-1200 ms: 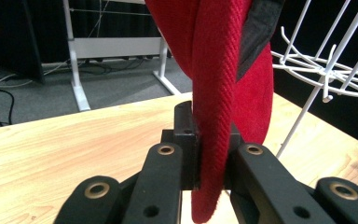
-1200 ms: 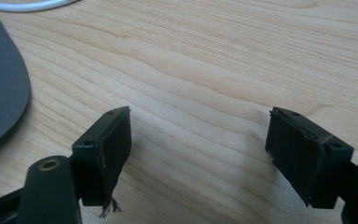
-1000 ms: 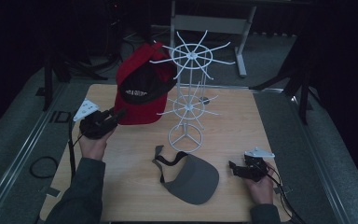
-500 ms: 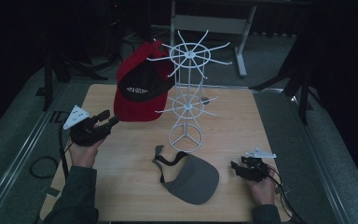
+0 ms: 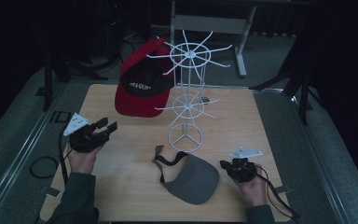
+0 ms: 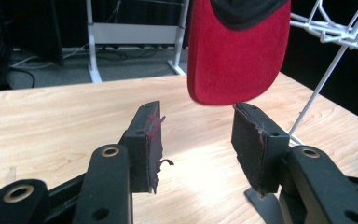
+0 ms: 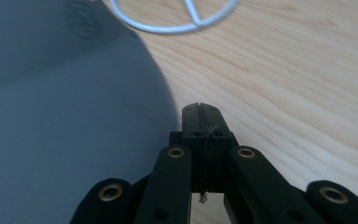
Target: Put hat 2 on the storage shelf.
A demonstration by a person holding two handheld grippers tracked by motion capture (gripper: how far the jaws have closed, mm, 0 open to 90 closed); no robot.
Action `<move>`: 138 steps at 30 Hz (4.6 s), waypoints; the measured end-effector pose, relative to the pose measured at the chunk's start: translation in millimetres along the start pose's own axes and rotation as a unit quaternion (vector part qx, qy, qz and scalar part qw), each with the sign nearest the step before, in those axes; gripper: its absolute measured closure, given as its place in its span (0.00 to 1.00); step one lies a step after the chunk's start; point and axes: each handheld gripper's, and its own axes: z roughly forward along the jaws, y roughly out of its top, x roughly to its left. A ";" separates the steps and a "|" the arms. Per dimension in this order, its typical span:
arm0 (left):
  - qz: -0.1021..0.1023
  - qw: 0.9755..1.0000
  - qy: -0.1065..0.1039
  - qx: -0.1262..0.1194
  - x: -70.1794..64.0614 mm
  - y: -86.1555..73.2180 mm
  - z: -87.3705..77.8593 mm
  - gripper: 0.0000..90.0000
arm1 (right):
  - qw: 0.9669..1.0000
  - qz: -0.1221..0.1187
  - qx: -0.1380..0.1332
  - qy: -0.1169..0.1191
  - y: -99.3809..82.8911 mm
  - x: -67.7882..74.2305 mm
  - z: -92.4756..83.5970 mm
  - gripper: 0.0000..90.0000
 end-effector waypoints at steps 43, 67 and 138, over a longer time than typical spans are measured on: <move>-0.010 0.999 0.038 0.013 1.5 -19.1 3.9 0.59 | 0.984 -0.139 0.025 0.113 72.6 99.1 37.2 1.00; -0.009 0.999 0.032 0.020 -2.9 -21.9 12.6 0.59 | 0.991 -0.102 0.065 0.048 53.5 43.3 2.0 0.89; 0.008 0.997 0.044 0.055 -8.1 -41.9 24.6 0.59 | 0.998 0.010 -0.012 0.061 99.5 19.8 -23.0 1.00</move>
